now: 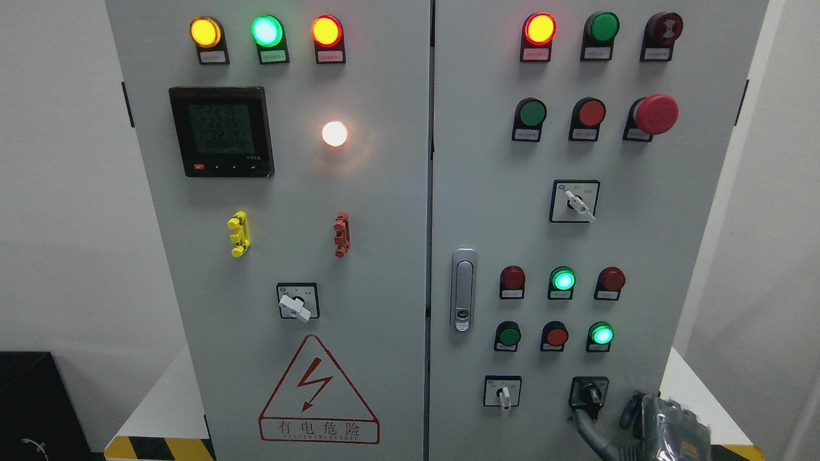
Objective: Flip black knob to close circuit
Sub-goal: 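Grip the black rotary knob with the right hand and twist it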
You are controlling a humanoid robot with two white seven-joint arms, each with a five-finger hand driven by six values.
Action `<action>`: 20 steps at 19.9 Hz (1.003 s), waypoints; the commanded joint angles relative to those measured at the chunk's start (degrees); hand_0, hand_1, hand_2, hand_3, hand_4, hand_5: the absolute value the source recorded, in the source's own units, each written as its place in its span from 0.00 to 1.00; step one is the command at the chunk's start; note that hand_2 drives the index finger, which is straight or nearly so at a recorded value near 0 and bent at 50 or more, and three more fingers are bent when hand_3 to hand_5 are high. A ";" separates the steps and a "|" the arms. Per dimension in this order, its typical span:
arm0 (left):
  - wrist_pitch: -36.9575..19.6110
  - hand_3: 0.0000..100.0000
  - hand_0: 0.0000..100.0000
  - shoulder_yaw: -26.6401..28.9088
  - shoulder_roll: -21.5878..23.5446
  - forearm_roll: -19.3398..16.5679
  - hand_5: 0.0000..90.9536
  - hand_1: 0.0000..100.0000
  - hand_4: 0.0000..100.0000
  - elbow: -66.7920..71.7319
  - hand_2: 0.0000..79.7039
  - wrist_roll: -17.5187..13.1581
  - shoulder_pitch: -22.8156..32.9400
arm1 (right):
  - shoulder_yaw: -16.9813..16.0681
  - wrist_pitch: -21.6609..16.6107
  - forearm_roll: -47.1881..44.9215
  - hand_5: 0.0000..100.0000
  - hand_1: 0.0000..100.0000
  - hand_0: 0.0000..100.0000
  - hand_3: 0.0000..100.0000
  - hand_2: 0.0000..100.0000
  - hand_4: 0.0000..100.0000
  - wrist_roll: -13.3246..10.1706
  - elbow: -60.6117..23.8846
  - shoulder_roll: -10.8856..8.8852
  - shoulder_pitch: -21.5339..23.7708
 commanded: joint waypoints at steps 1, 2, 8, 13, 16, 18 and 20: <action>0.03 0.00 0.00 -1.14 0.00 -1.23 0.00 0.00 0.00 1.32 0.00 0.05 0.00 | -1.06 -0.04 -0.18 0.73 0.29 0.00 0.90 0.74 0.72 -0.05 0.12 0.00 -0.11; 0.03 0.00 0.00 -1.14 0.00 -1.14 0.00 0.00 0.00 1.32 0.00 0.05 0.00 | -1.15 -0.04 -0.27 0.73 0.29 0.00 0.90 0.74 0.72 -0.05 0.21 0.00 -0.11; 0.03 0.00 0.00 -1.14 0.00 -1.14 0.00 0.00 0.00 1.32 0.00 0.05 0.00 | -1.76 -0.48 -0.44 0.73 0.29 0.00 0.90 0.74 0.72 -0.05 0.21 0.00 -0.11; 0.03 0.00 0.00 -1.14 0.00 -1.14 0.00 0.00 0.00 1.23 0.00 0.05 0.00 | -1.85 -0.48 -0.53 0.73 0.29 0.00 0.90 0.74 0.72 0.04 0.29 0.00 -0.46; 0.03 0.00 0.00 -1.14 0.00 -1.23 0.00 0.00 0.00 1.23 0.00 0.05 0.00 | -2.29 -0.57 -0.53 0.73 0.29 0.00 0.90 0.74 0.72 0.12 0.38 0.00 -0.90; 0.03 0.00 0.00 -1.14 0.00 -1.14 0.00 0.00 0.00 1.32 0.00 0.05 0.00 | -2.29 -0.57 -0.53 0.73 0.29 0.00 0.90 0.74 0.72 0.12 0.47 0.17 -1.25; 0.03 0.00 0.00 -1.14 0.00 -1.23 0.00 0.00 0.00 1.23 0.00 0.05 0.00 | -2.38 -0.57 -0.53 0.73 0.29 0.00 0.90 0.74 0.72 0.12 0.73 0.17 -1.25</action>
